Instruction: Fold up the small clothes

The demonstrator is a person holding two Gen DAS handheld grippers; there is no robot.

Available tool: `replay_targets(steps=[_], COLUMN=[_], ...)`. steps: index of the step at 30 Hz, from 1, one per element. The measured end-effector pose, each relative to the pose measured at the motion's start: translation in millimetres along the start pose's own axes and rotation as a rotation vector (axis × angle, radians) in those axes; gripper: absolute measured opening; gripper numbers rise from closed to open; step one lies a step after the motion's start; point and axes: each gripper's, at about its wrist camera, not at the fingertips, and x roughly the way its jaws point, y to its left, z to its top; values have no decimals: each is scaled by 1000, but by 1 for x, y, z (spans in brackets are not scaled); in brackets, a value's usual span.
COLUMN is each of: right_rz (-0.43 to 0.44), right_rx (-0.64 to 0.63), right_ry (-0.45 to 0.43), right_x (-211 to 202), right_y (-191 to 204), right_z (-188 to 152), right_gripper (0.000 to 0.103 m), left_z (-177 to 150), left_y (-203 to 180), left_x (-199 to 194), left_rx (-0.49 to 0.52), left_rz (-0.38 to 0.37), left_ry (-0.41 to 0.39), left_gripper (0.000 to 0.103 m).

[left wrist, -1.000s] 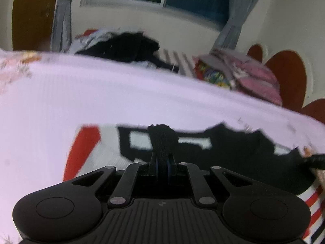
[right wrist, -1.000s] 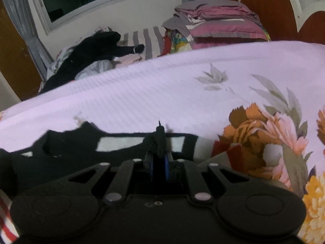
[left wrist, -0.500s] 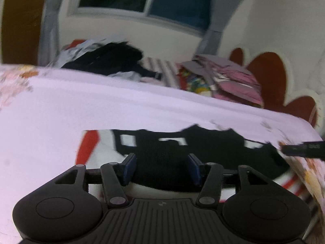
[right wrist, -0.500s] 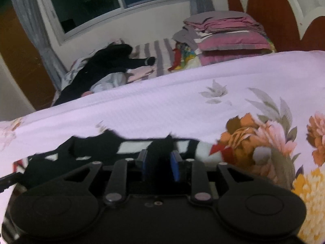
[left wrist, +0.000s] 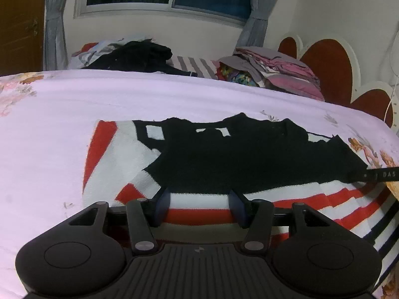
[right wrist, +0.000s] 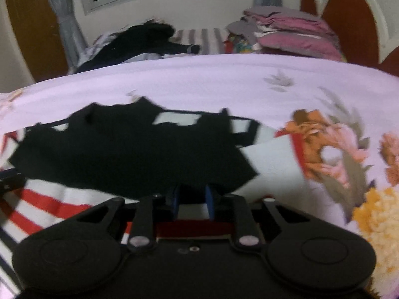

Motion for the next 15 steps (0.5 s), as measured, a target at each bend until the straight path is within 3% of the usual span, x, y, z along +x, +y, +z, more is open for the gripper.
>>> replay_targets(steps=[3, 5, 11, 15], right_rz=[-8, 30, 118, 107], right_rx=[1, 3, -37, -53], right_ry=[7, -6, -24, 0], right_x=[-5, -15, -33, -29], right_y=[3, 9, 47, 57], right_z=[1, -1, -9, -19], right_gripper=[21, 31, 30, 30], left_z=[3, 3, -1, -12], left_y=[-2, -7, -42, -48], left_x=[-6, -16, -30, -24], left_rx=[-39, -60, -11, 0], left_rz=[17, -10, -93, -67], left_ry=[11, 5, 8, 37], left_gripper=[54, 54, 54, 54])
